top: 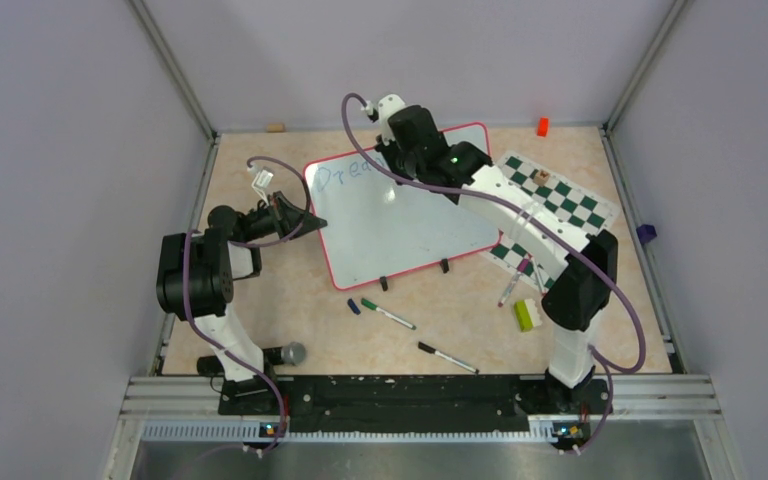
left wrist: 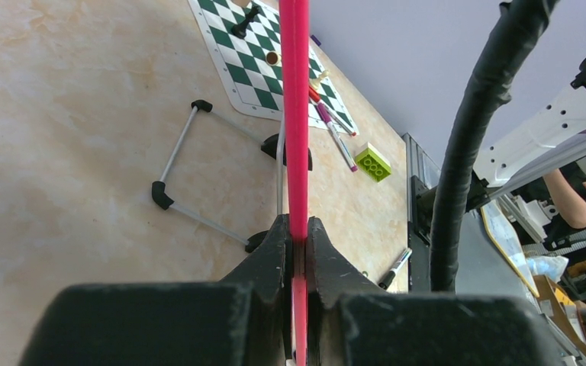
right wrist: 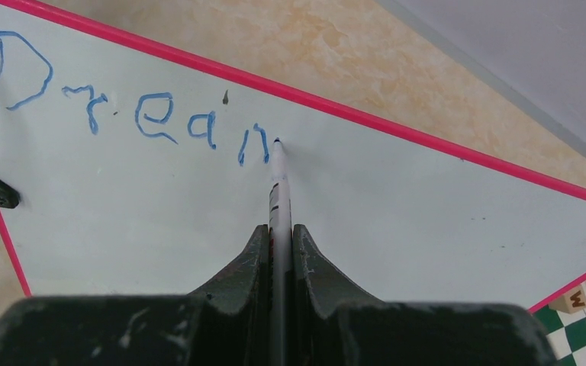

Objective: Write a sentence on the whiteboard

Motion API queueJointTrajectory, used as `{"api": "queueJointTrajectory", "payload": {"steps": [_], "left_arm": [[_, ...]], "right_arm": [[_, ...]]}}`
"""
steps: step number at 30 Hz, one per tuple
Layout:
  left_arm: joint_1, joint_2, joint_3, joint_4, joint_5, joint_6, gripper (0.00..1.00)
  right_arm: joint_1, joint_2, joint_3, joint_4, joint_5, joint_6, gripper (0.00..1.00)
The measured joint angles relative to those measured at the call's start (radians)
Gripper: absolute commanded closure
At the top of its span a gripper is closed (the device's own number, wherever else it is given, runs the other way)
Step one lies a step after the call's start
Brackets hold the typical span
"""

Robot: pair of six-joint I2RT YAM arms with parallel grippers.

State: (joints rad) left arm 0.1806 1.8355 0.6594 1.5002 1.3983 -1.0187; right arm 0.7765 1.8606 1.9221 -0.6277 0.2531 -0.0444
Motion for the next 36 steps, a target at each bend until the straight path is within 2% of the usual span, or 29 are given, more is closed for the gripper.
{"api": "queueJointTrajectory", "payload": {"steps": [36], "left_arm": [[0.000,0.000,0.000,-0.011,-0.001,-0.004,1.00]], "right_arm": [[-0.013,0.016,0.021,-0.019,0.014,0.002,1.00]]}}
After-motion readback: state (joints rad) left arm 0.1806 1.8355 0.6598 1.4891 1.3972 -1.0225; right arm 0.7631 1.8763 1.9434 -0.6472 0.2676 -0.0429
